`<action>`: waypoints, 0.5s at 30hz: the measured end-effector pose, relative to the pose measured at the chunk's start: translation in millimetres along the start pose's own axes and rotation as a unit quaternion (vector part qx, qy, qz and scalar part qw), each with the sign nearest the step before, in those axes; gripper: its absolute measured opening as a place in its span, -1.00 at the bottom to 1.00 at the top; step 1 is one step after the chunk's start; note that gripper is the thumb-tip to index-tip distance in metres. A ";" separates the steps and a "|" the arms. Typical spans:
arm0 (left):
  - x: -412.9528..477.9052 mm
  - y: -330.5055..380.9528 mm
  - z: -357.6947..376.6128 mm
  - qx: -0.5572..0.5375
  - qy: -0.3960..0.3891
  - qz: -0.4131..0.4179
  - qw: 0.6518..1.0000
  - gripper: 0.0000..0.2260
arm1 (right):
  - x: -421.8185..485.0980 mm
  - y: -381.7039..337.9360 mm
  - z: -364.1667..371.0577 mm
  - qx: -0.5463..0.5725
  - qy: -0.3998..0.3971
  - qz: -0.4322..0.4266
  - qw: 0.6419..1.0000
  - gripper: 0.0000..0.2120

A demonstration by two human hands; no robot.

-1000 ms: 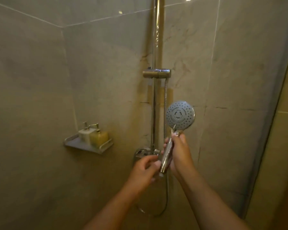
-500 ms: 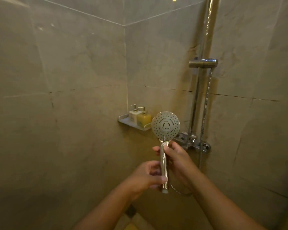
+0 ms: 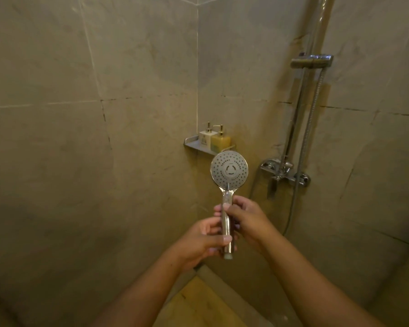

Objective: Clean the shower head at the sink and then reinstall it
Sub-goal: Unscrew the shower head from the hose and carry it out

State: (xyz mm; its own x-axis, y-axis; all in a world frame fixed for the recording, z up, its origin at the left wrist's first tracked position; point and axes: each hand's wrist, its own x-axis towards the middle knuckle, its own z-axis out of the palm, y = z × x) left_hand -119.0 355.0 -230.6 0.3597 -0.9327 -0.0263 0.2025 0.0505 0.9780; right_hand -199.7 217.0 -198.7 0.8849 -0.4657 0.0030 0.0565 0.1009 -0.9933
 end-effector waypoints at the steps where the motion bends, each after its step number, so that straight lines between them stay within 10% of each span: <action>1: -5.3 -0.4 1.3 0.000 0.002 0.000 1.000 -0.61 | -3.6 -0.6 1.8 0.004 -0.007 -0.002 1.000 -0.81; 15: -30.1 -8.0 30.1 0.045 0.095 0.004 0.994 -0.66 | -27.4 8.4 3.7 -0.045 -0.023 -0.048 0.998 -0.90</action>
State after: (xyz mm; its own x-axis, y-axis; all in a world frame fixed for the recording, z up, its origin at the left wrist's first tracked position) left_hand -158.8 371.9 -231.3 0.5278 -0.8480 -0.0488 0.1204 0.0178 0.9926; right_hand -221.8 233.9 -206.7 0.8978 -0.4281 0.1029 0.1033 -0.0223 -0.9944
